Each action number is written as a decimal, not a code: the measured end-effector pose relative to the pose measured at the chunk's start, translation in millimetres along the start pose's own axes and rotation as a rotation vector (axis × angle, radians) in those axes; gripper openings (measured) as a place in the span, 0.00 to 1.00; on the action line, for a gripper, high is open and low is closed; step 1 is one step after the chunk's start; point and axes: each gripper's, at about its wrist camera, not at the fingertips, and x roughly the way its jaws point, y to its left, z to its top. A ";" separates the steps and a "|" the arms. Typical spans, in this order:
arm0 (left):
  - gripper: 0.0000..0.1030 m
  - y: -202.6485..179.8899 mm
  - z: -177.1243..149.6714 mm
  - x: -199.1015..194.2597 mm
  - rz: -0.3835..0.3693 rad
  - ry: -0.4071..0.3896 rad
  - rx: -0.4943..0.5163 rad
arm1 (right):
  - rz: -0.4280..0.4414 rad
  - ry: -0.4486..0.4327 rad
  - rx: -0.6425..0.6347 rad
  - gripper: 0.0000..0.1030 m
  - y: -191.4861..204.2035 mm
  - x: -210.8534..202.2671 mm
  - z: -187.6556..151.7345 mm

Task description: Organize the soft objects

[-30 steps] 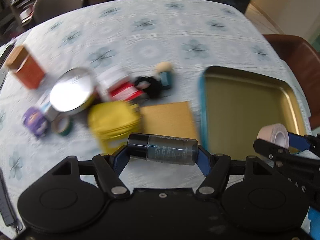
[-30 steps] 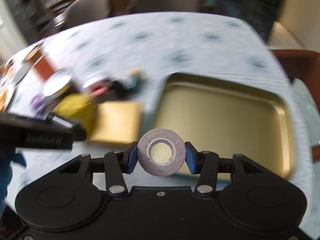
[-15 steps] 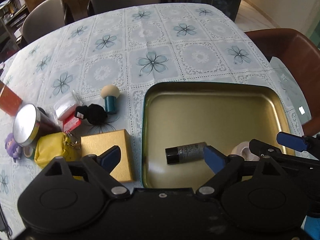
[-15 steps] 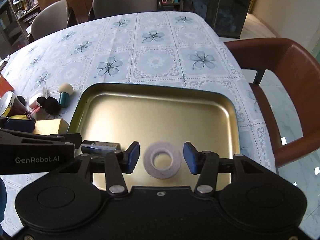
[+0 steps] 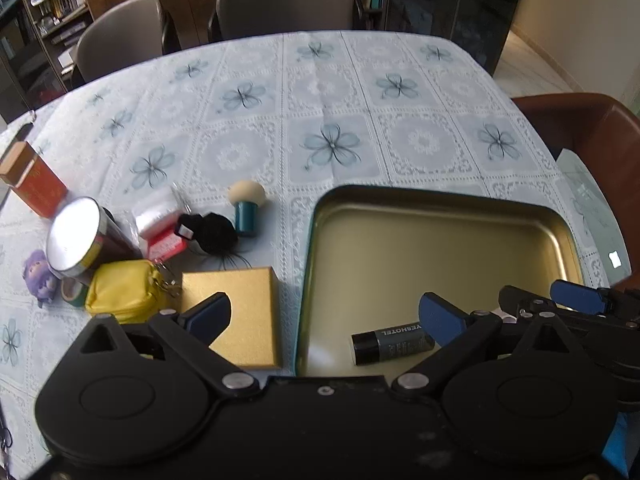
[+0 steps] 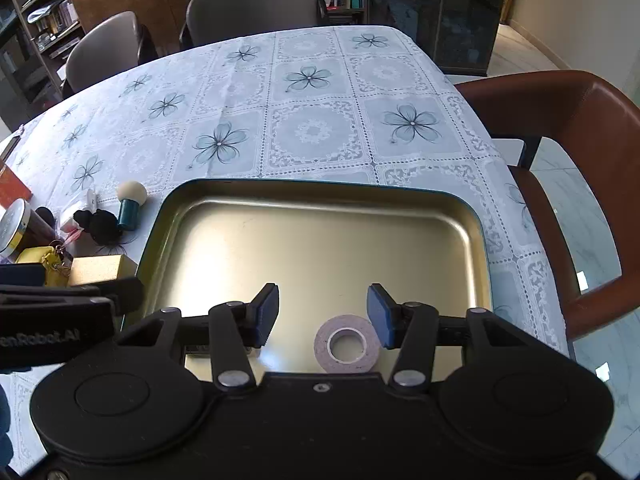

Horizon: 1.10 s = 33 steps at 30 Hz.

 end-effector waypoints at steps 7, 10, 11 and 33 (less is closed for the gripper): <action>0.99 15.9 -6.4 -9.1 0.008 -0.004 -0.007 | -0.019 -0.018 0.018 0.49 10.3 -0.7 -1.5; 0.99 30.1 -11.0 -10.0 -0.007 0.015 -0.021 | -0.002 -0.023 0.006 0.49 21.0 -2.6 -1.9; 0.99 35.3 -12.3 -10.6 -0.014 0.020 -0.027 | -0.005 -0.026 -0.005 0.49 25.9 -3.3 -2.2; 0.99 254.5 -82.9 2.3 0.031 0.137 -0.225 | 0.059 0.058 -0.098 0.49 186.0 -2.1 -12.1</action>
